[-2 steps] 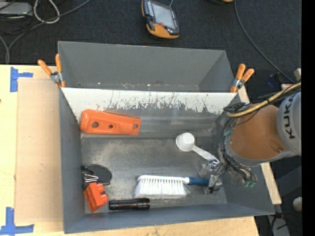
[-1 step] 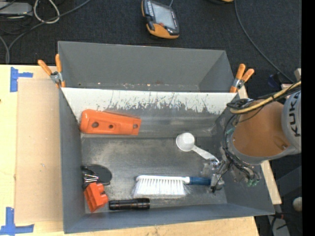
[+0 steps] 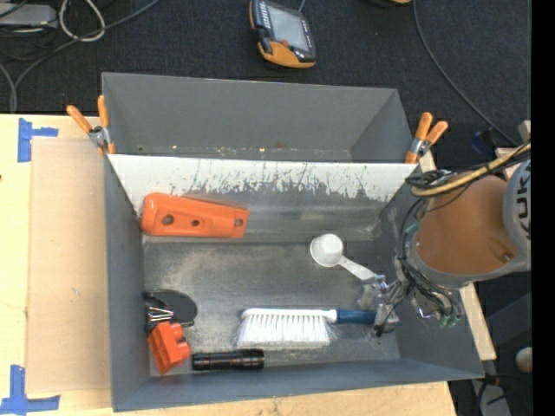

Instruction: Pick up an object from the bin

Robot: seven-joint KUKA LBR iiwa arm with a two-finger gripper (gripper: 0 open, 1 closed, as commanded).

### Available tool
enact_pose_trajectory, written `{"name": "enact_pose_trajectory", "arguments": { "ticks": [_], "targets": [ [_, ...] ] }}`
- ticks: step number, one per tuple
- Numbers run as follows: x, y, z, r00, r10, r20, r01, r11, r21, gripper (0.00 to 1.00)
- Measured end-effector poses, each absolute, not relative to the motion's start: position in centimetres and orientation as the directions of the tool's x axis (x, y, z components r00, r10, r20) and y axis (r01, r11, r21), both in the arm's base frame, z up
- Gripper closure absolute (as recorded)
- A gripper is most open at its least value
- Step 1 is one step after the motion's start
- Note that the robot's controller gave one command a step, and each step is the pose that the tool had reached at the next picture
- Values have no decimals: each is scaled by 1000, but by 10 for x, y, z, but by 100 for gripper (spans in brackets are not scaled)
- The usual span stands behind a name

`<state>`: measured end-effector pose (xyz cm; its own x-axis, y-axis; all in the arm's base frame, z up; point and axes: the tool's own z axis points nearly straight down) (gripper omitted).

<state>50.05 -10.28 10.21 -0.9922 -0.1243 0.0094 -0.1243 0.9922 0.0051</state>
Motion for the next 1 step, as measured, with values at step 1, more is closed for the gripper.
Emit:
{"name": "enact_pose_trajectory", "arguments": {
  "ticks": [1],
  "targets": [
    [498,-101,125,-991,-131,21,-131,991,10,100]
  ]
}}
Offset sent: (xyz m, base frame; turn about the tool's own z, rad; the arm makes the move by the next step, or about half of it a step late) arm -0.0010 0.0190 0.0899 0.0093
